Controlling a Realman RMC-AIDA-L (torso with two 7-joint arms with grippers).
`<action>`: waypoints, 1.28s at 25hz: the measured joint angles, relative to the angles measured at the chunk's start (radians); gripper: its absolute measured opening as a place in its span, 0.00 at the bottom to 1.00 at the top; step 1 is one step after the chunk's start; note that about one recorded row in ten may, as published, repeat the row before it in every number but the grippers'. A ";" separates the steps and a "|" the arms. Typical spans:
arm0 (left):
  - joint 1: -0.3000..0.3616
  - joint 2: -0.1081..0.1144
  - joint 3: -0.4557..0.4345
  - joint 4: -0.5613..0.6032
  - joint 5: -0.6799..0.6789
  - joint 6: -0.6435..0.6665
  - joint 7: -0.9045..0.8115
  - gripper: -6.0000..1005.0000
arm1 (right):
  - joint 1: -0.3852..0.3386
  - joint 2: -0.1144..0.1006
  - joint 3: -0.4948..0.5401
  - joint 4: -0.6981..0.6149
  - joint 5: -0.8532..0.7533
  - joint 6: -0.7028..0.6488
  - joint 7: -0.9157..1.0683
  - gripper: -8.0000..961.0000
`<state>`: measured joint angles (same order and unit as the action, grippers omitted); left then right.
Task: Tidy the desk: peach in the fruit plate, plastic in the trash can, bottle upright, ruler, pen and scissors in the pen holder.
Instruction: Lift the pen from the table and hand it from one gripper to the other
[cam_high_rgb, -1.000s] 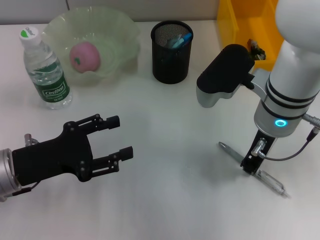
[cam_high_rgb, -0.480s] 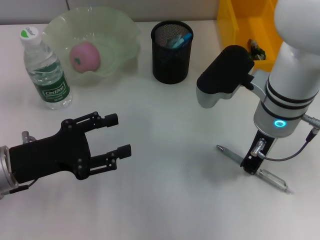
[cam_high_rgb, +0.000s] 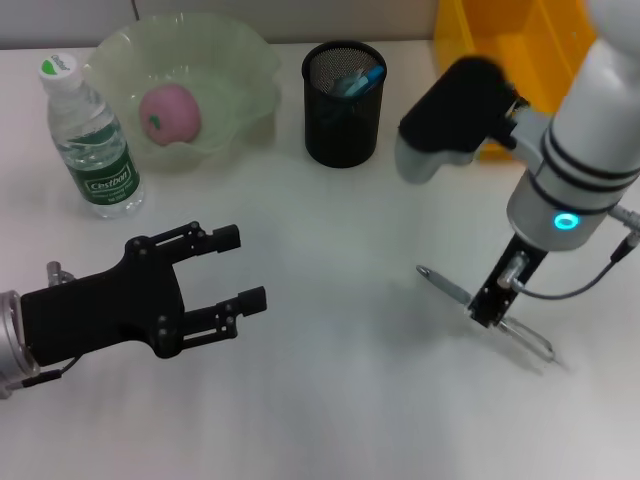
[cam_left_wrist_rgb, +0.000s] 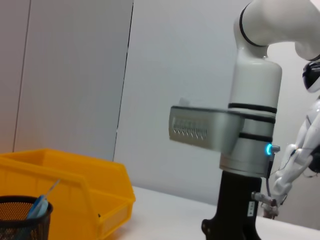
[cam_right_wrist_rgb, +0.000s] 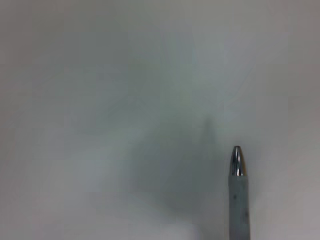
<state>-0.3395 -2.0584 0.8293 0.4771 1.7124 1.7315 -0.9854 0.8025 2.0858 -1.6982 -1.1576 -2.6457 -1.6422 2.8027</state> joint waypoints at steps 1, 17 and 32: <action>-0.001 -0.001 -0.001 0.000 -0.002 0.004 -0.006 0.75 | -0.006 0.000 0.029 -0.014 0.011 -0.007 -0.014 0.13; -0.047 -0.013 -0.009 -0.114 -0.126 0.022 0.000 0.75 | -0.222 -0.004 0.604 0.085 0.594 0.032 -0.669 0.13; -0.121 -0.012 0.037 -0.177 -0.160 -0.012 -0.024 0.75 | -0.279 -0.002 0.648 0.462 0.903 0.082 -1.535 0.13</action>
<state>-0.4601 -2.0708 0.8662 0.3001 1.5521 1.7190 -1.0096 0.5236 2.0840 -1.0504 -0.6955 -1.7424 -1.5598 1.2678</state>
